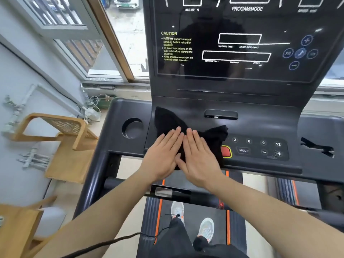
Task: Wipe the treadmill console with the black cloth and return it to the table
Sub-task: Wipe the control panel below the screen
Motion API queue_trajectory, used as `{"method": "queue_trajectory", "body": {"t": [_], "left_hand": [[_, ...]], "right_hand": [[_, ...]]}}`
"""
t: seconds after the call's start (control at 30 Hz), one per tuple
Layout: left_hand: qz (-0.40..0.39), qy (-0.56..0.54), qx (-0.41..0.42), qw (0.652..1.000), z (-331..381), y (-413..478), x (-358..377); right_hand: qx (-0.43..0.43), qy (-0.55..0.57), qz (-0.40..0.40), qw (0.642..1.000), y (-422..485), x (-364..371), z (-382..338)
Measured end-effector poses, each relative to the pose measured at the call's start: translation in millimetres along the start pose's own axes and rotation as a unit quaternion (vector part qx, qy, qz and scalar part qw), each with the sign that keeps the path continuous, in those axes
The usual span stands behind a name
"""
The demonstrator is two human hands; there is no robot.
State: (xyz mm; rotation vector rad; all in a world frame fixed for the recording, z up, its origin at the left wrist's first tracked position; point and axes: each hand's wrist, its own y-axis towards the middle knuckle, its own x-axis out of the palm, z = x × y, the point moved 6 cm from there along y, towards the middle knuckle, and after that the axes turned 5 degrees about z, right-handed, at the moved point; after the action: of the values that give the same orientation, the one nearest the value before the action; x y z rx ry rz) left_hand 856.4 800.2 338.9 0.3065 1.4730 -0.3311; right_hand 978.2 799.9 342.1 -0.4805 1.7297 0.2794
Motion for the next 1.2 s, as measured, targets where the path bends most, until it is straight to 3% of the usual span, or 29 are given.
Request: {"method": "queue_trajectory", "body": {"t": [0.17, 0.33, 0.5, 0.63, 0.8, 1.0, 1.1, 1.2], "left_hand": [[-0.006, 0.003, -0.095, 0.995, -45, -39, -2], [-0.003, 0.002, -0.120, 0.993, -25, -10, -7], [-0.017, -0.034, -0.074, 0.997, 54, 54, 0], [-0.036, -0.058, 0.004, 0.998, 128, 88, 4], [-0.037, -0.022, 0.074, 0.996, 119, 77, 2], [-0.010, -0.046, -0.034, 0.998, 38, 26, -5], [-0.004, -0.062, -0.072, 0.995, 56, 40, -11], [-0.011, -0.069, -0.013, 0.997, 116, 83, -10]], "right_hand": [[-0.074, 0.018, -0.040, 0.996, 28, 7, -53], [-0.116, -0.005, -0.078, 0.990, 43, -5, -13], [-0.110, -0.016, -0.121, 0.986, 16, -36, 93], [-0.046, -0.035, -0.108, 0.993, -48, -44, 164], [0.001, -0.005, -0.097, 0.995, -50, -42, 144], [-0.096, 0.004, -0.089, 0.991, 5, -24, 68], [-0.088, 0.023, -0.077, 0.993, -6, -27, 90], [-0.009, 0.022, -0.039, 0.999, -44, -34, 151]]}}
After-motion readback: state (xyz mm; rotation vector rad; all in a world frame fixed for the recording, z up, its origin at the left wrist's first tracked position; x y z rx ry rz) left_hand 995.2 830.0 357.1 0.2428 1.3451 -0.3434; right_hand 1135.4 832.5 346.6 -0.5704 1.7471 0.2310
